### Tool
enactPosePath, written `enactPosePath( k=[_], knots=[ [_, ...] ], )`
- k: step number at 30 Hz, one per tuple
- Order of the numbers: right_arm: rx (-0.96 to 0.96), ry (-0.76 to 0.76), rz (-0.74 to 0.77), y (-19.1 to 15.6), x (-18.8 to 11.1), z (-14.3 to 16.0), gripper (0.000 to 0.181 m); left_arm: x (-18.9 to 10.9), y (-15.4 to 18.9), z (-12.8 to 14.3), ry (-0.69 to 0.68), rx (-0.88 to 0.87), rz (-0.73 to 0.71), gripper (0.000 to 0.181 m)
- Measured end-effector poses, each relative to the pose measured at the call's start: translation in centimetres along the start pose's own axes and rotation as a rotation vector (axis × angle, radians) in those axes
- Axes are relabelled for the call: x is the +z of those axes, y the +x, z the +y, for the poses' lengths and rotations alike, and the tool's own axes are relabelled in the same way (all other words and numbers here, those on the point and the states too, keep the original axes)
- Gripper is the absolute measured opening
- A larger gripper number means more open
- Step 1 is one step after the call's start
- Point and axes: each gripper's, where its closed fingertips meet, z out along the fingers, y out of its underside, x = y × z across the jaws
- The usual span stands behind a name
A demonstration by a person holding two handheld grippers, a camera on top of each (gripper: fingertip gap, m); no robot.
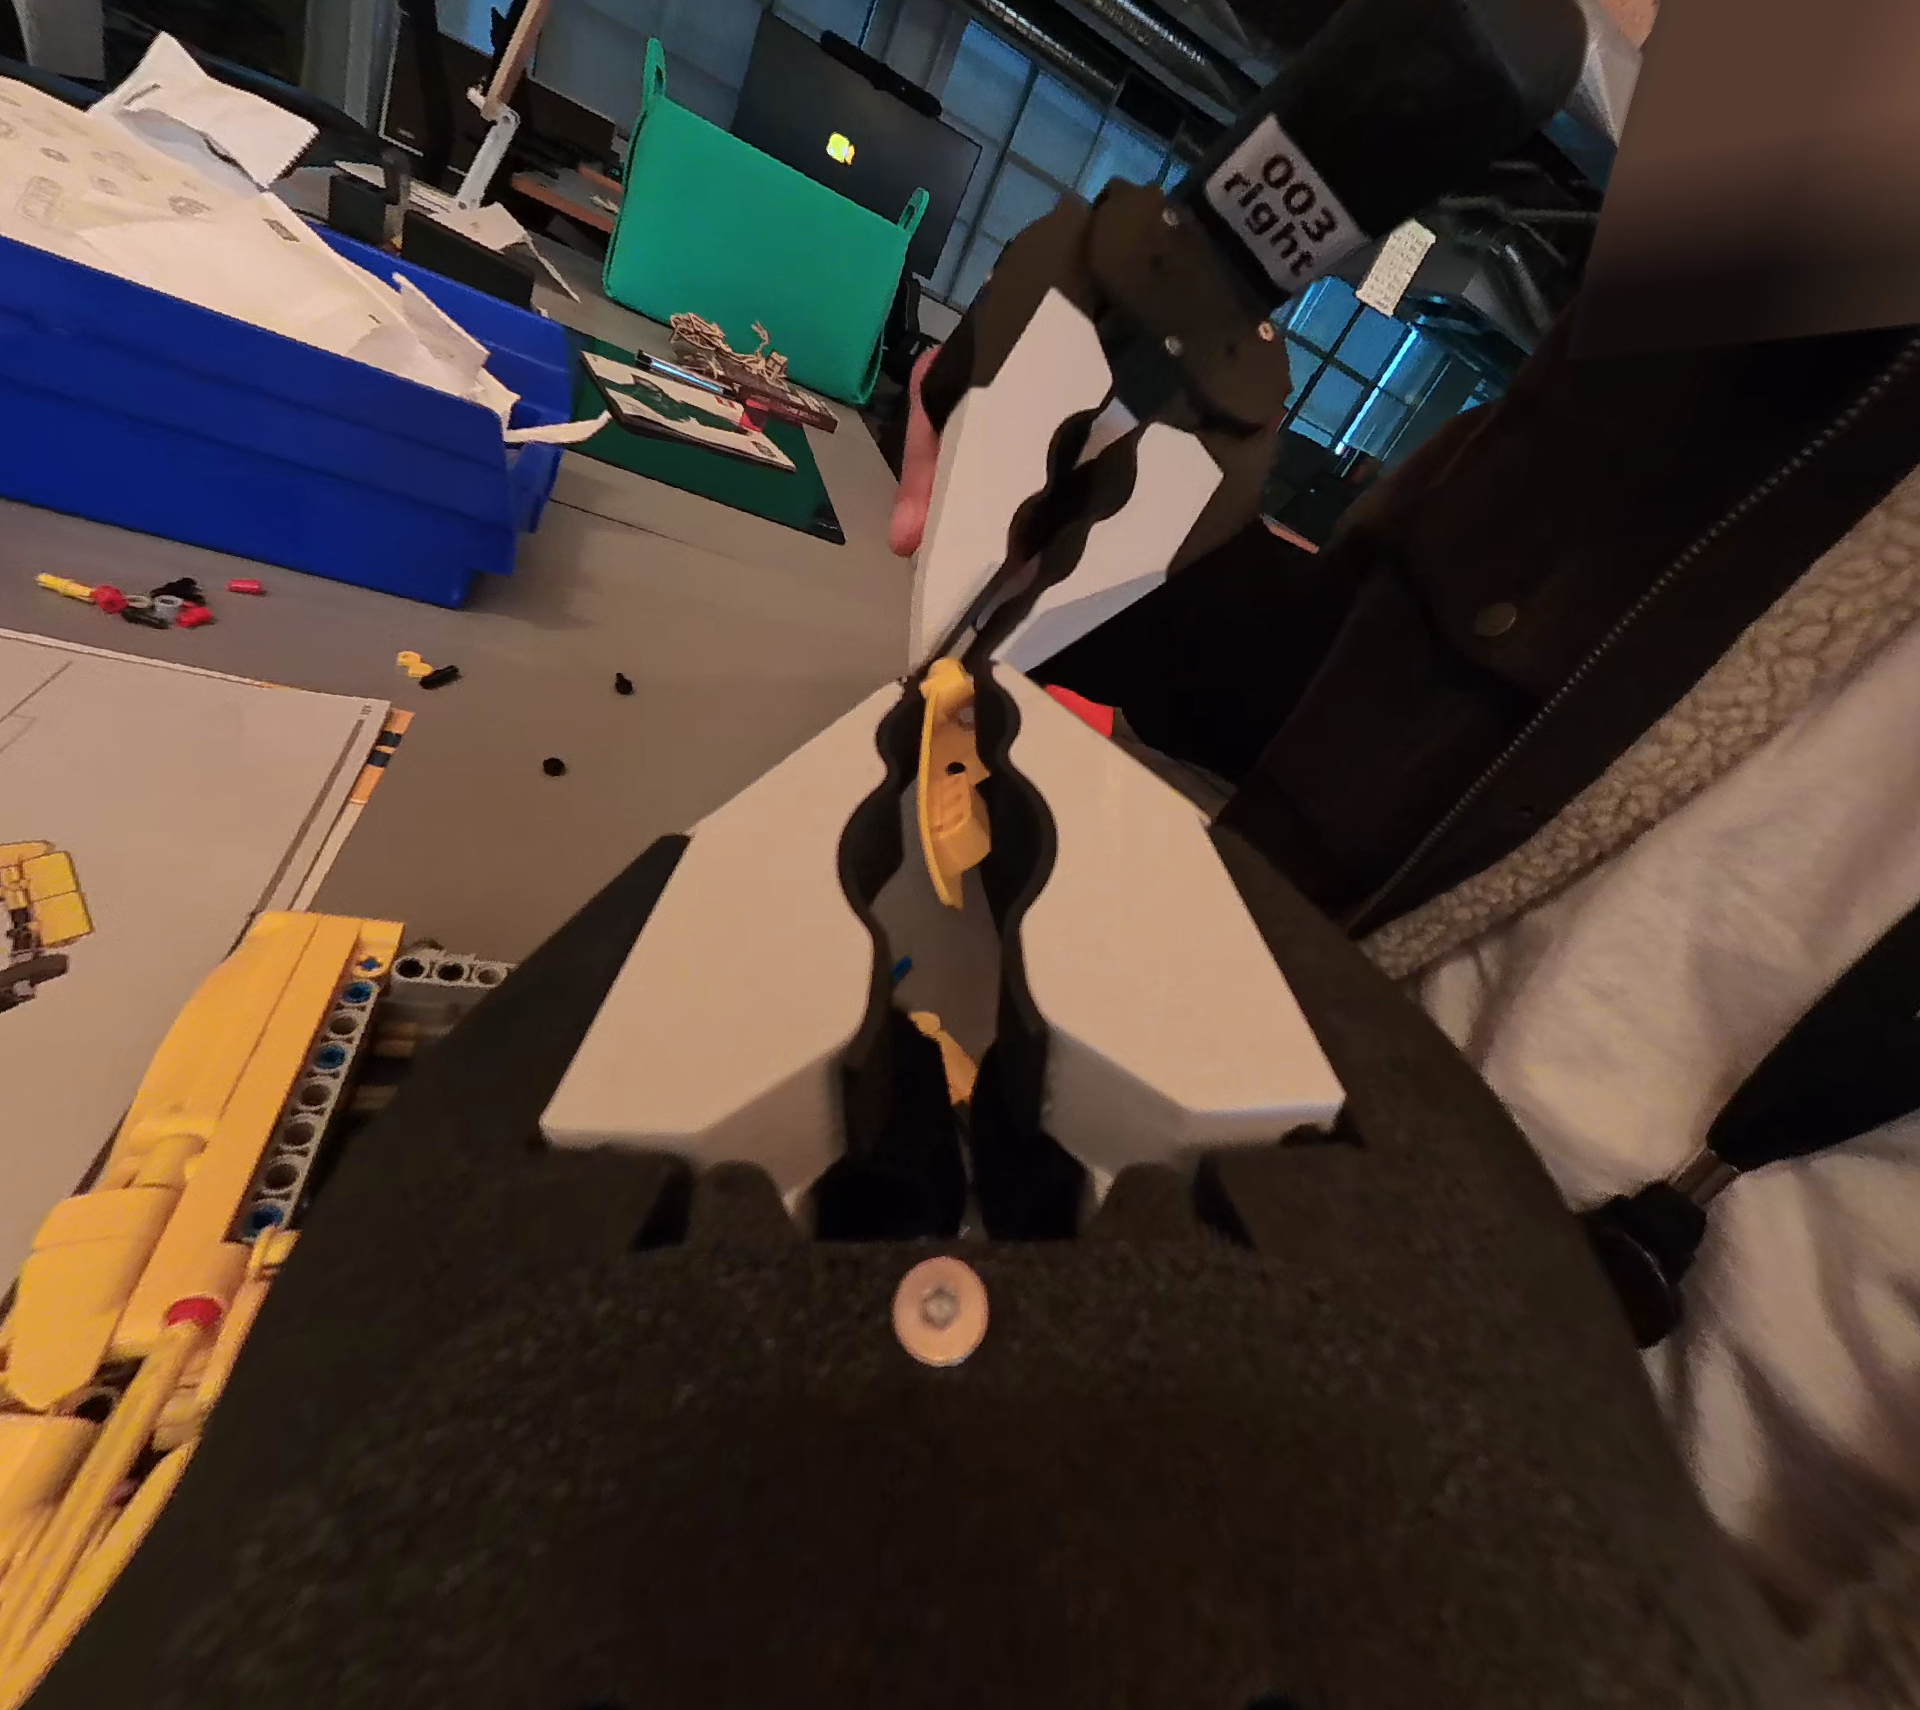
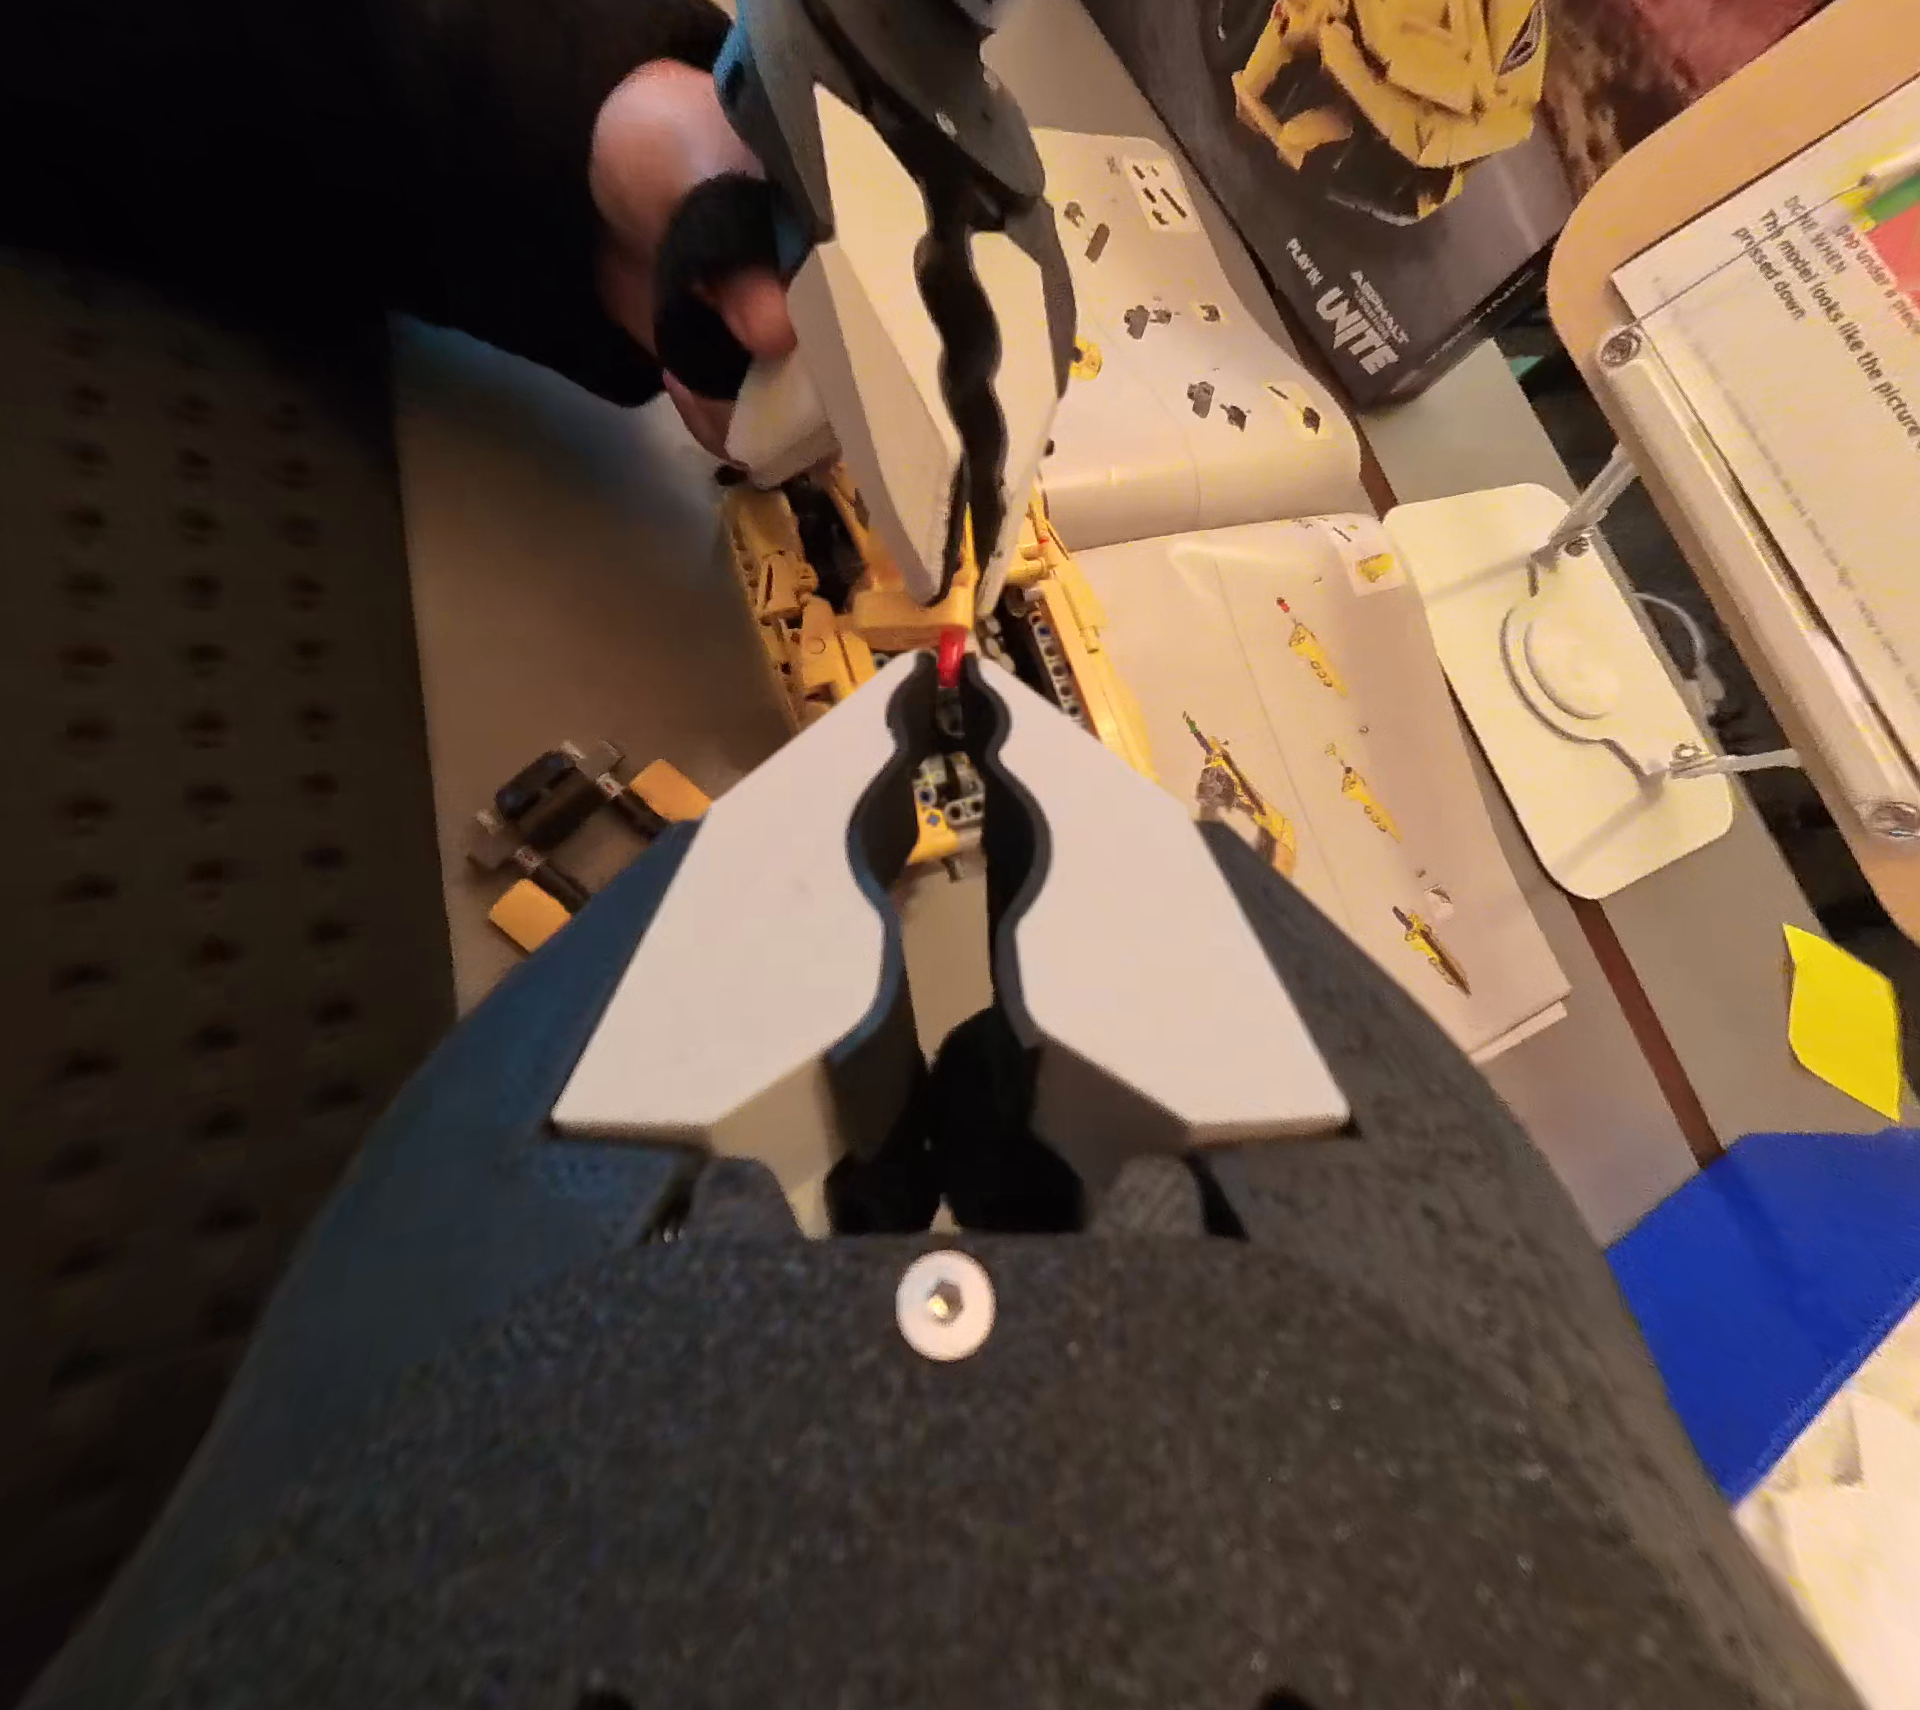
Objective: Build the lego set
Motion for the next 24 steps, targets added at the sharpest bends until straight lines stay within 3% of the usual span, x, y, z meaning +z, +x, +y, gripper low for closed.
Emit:
enactPosePath(
  k=[13,24],
  knots=[
    [-0.098,-0.038,0.105,0.5,-0.4,-0.3,0.004,0.3,-0.4,-0.3,0.06,-0.108,0.01,0.008],
    [-0.091,0.044,0.022,-0.6,-0.9,-1.7,0.003,0.0,1.0,-0.6,0.105,-0.389,0.231,0.008]
  ],
)
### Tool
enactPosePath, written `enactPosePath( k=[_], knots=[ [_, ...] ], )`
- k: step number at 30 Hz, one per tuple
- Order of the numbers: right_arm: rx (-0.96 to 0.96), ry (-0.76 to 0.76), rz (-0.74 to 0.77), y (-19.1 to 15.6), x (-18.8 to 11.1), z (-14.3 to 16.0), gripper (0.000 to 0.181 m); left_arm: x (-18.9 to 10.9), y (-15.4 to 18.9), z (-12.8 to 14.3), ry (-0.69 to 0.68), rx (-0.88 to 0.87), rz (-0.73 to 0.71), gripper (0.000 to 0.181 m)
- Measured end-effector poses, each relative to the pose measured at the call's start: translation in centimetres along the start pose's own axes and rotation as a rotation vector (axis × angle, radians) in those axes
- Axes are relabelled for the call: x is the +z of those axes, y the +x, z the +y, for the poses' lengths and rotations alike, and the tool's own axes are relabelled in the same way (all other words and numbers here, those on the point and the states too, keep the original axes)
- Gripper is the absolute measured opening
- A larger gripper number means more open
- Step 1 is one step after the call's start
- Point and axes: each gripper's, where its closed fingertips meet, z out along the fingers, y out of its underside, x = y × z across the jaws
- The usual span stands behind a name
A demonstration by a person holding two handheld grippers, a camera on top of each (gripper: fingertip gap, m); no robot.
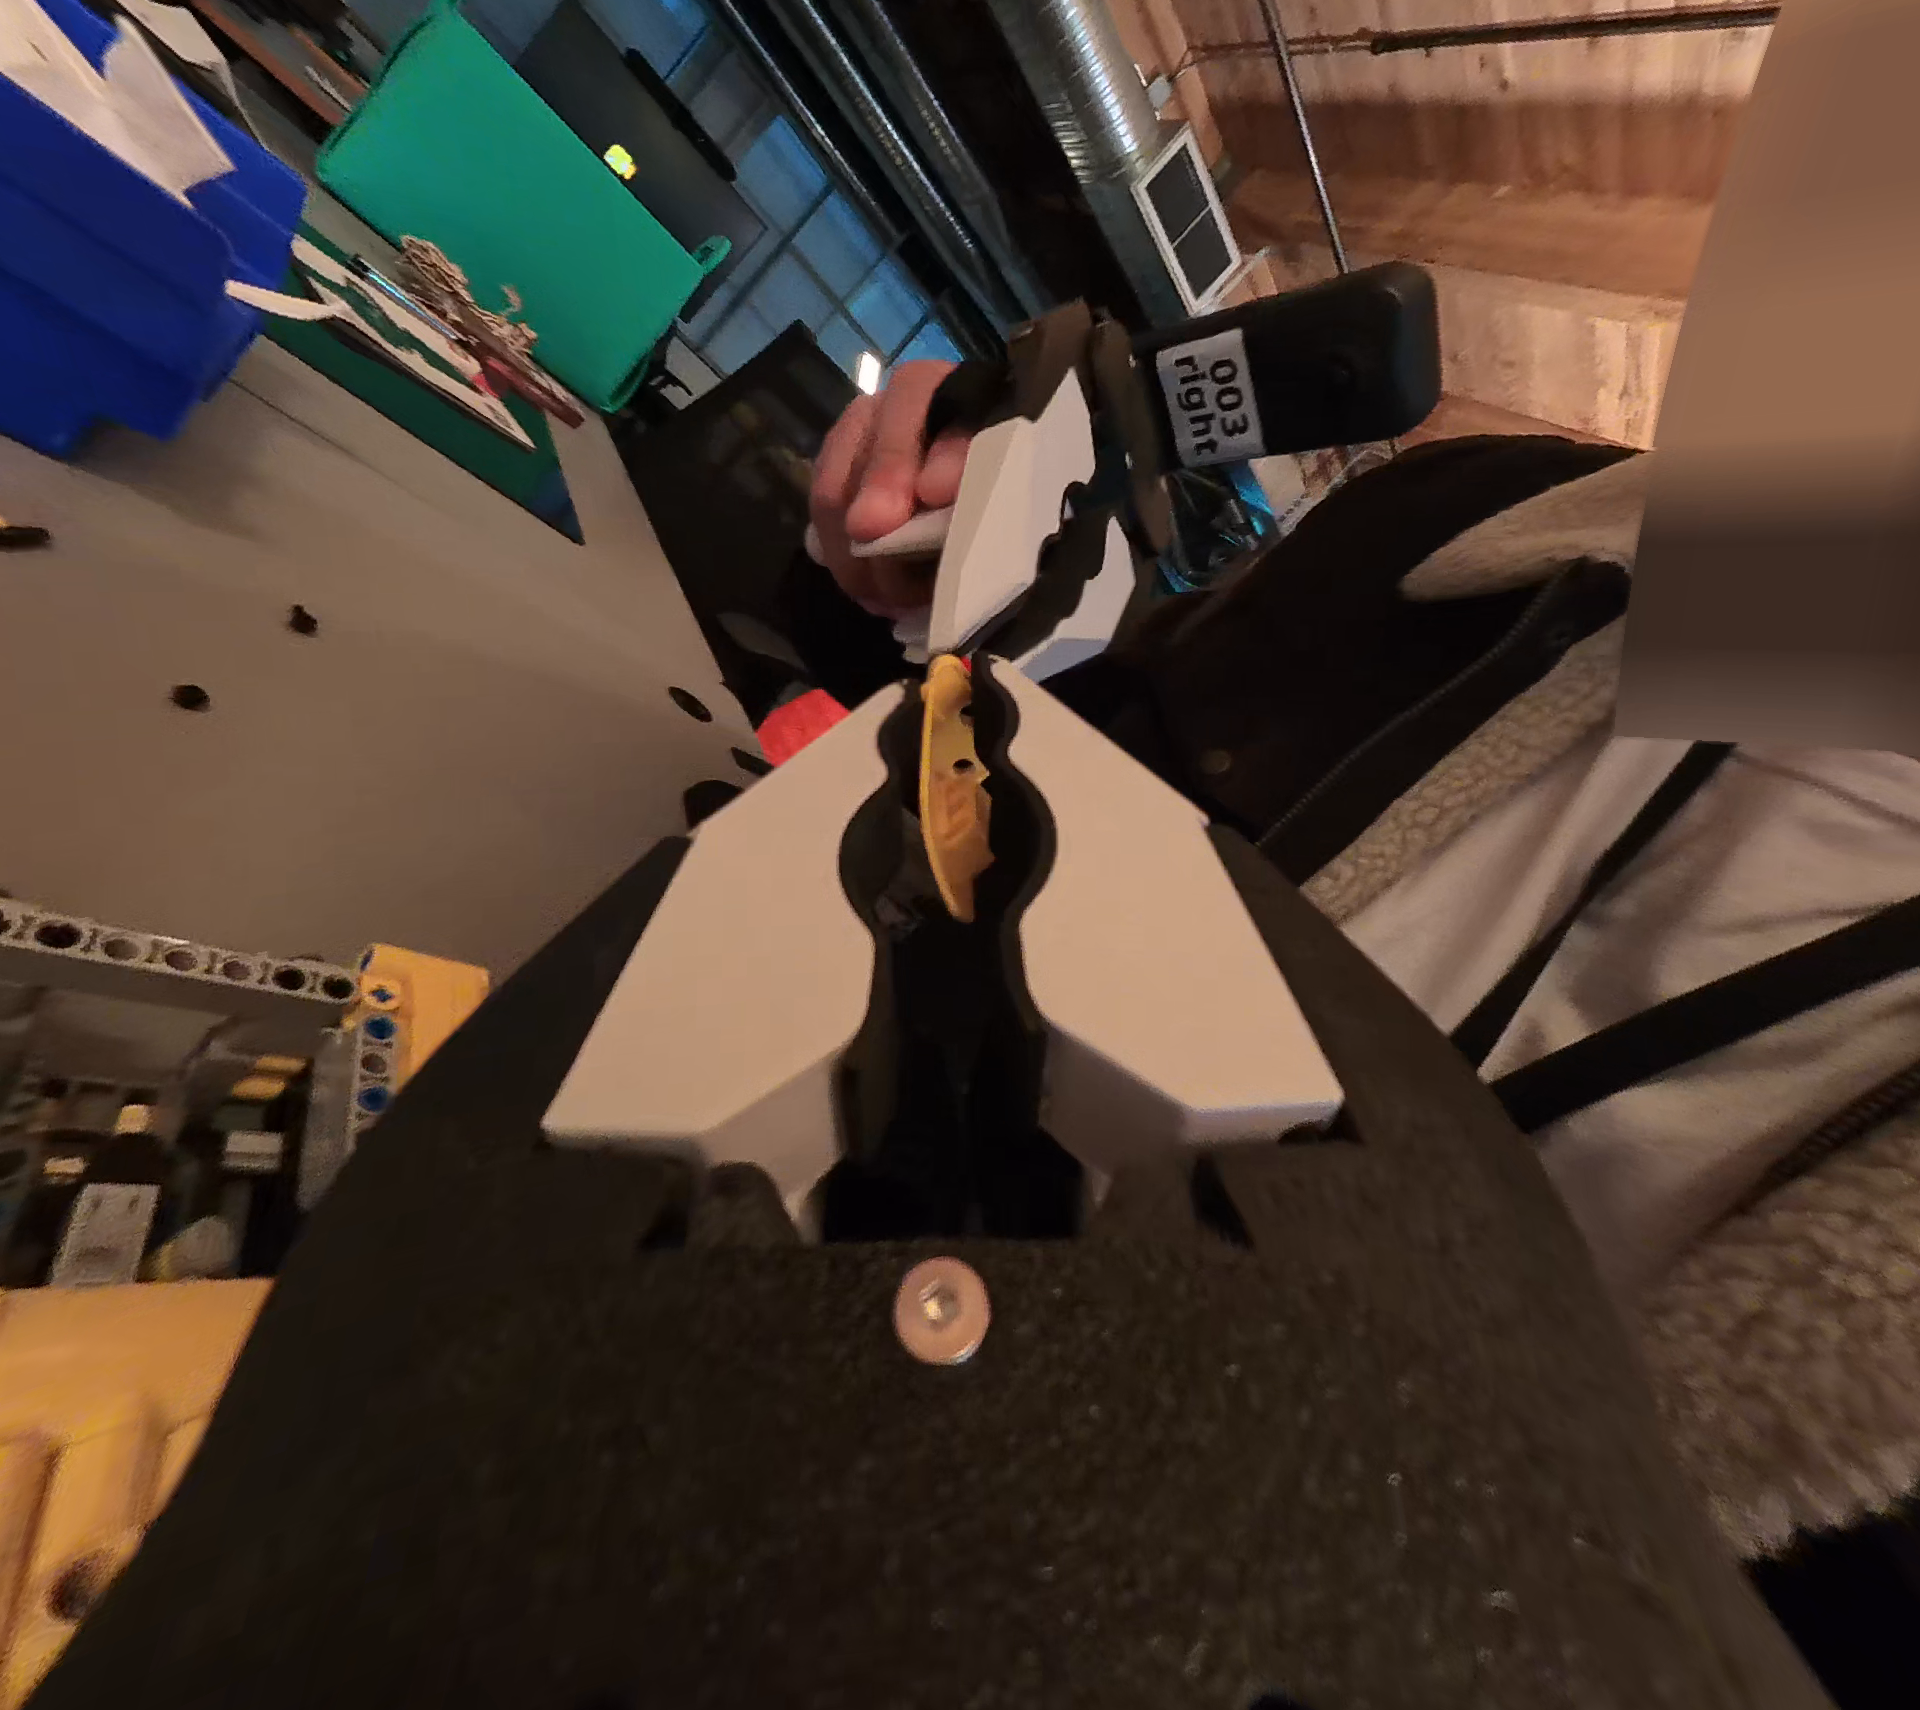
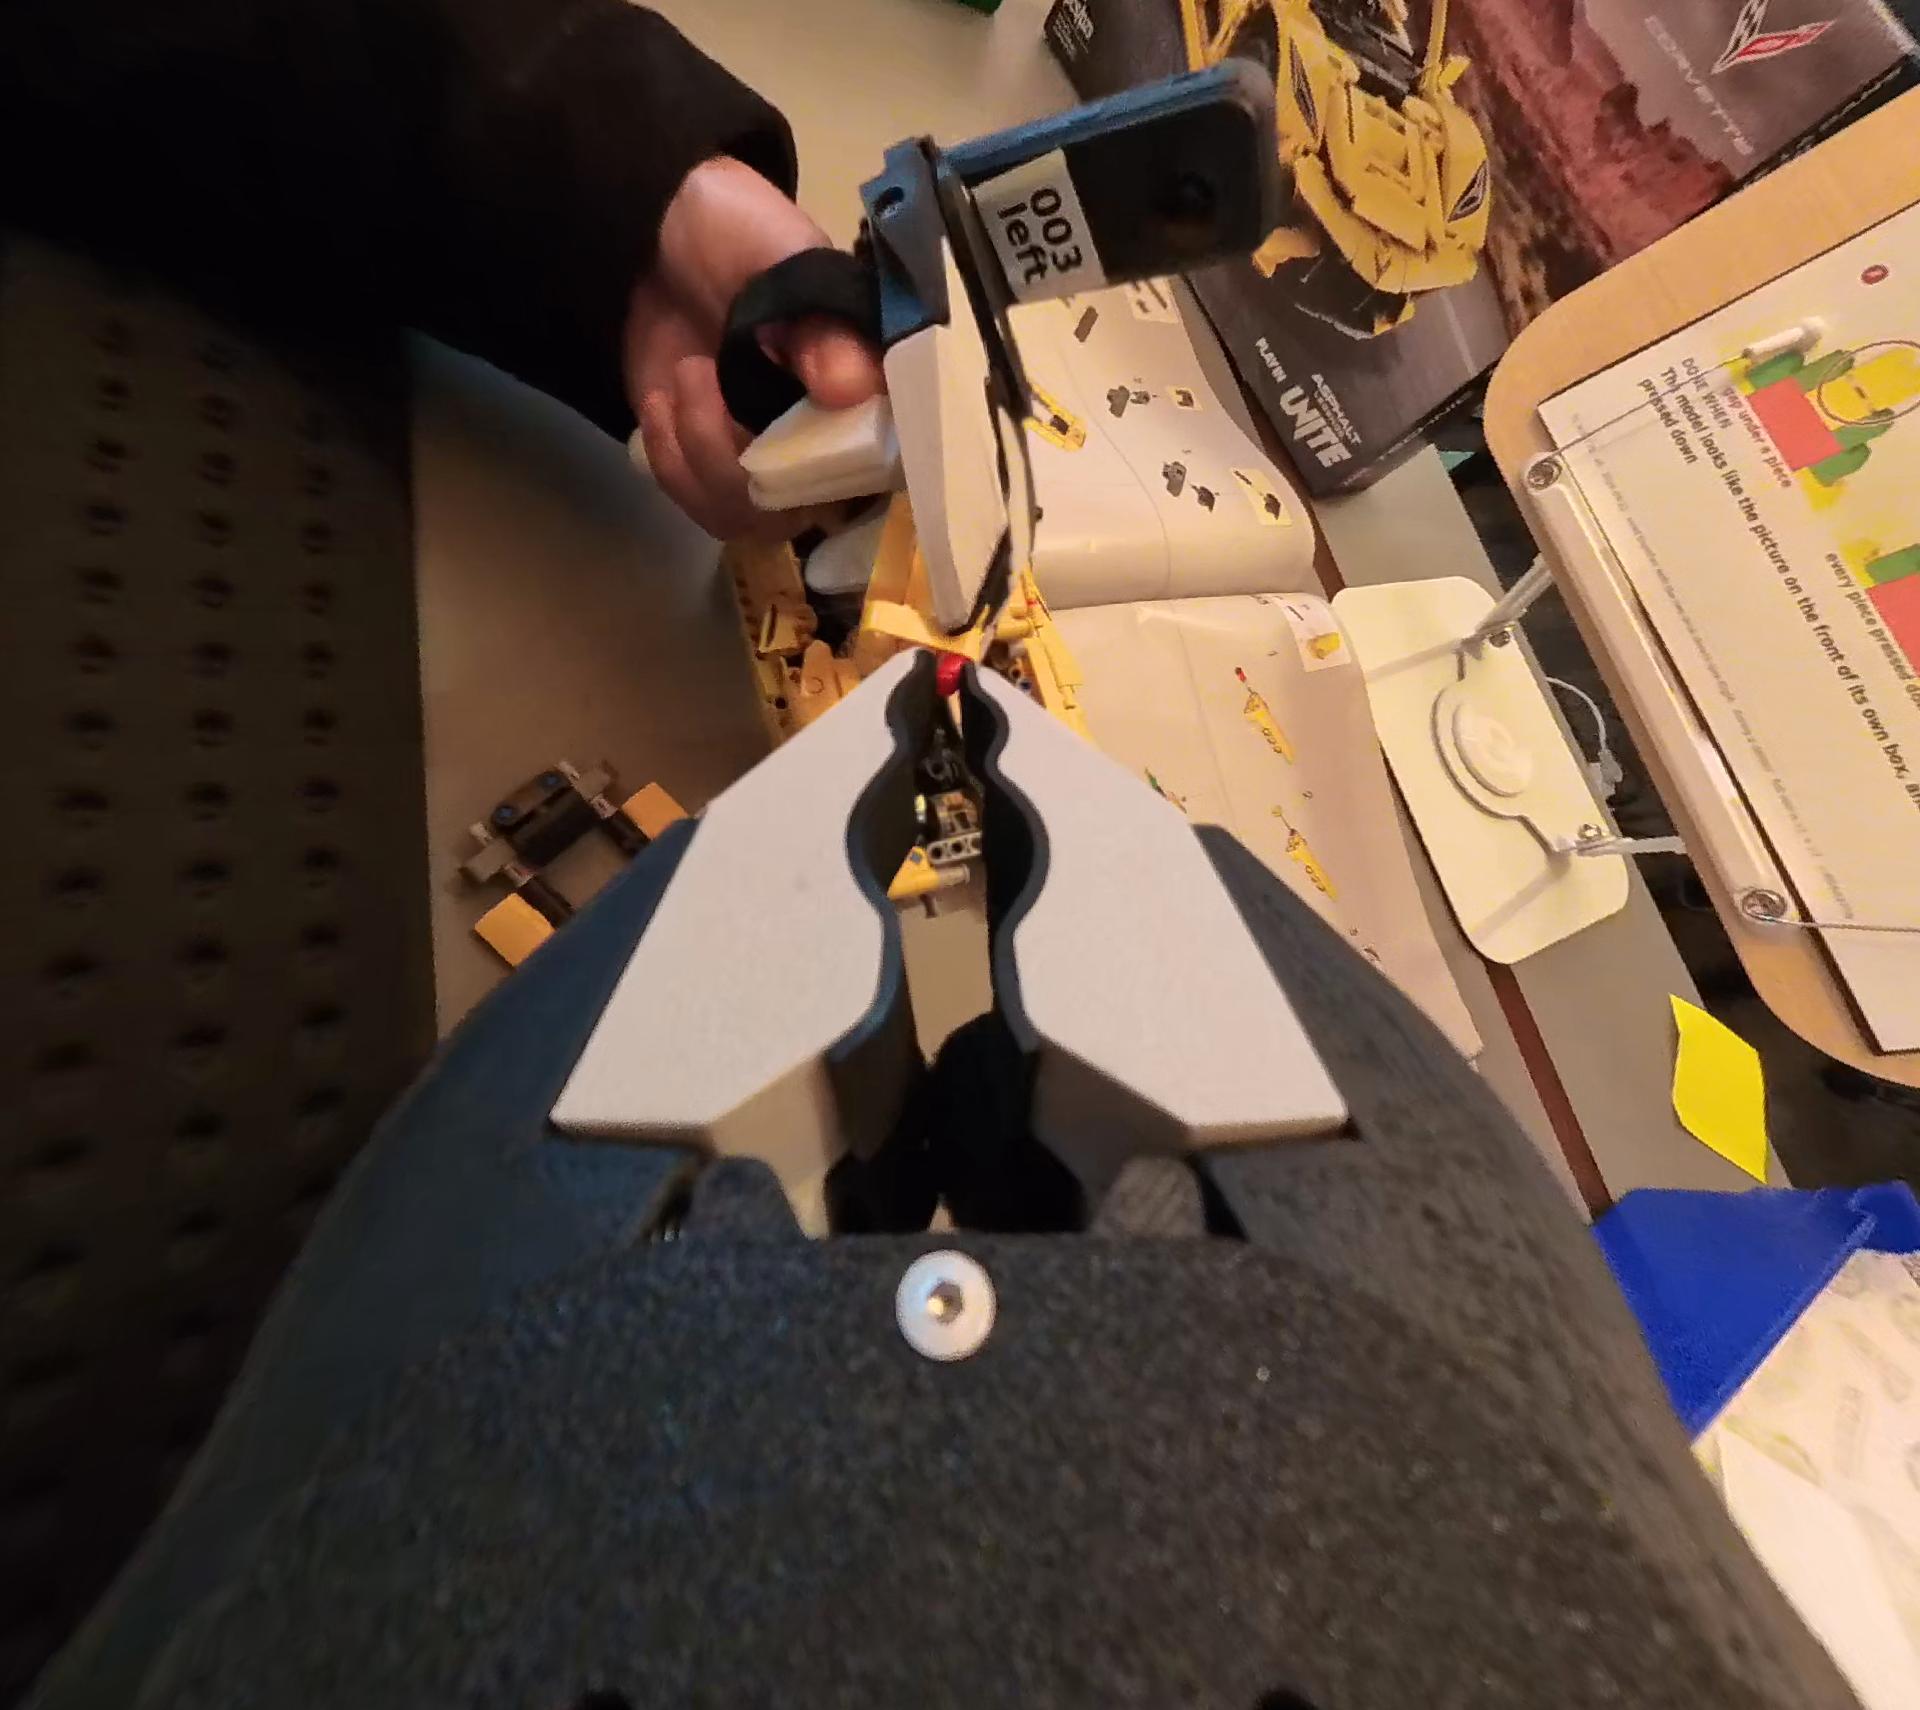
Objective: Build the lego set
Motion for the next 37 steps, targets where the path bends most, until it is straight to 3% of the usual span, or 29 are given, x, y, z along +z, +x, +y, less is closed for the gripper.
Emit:
enactPosePath(
  k=[18,25,29,32,37],
  knots=[
    [0.111,0.286,-0.118,-0.9,-1.0,-3.2,0.004,-0.1,3.4,-0.3,0.036,-0.234,0.302,0.007],
    [0.218,0.333,-0.134,-0.6,-0.7,-3.0,0.005,-0.2,3.1,-0.5,0.033,-0.175,0.259,0.007],
    [0.454,0.498,-0.28,-0.6,-1.1,-3.6,0.018,-0.4,3.5,-0.4,0.004,-0.05,0.218,0.008],
    [0.578,0.566,-0.379,-0.7,-0.8,-3.4,0.012,-0.3,3.9,-0.7,0.019,-0.013,0.215,0.008],
    [0.548,0.575,-0.135,1.2,-0.7,-3.3,0.004,-0.5,2.8,-2.0,0.1,0.118,0.089,0.008]
  ],
)
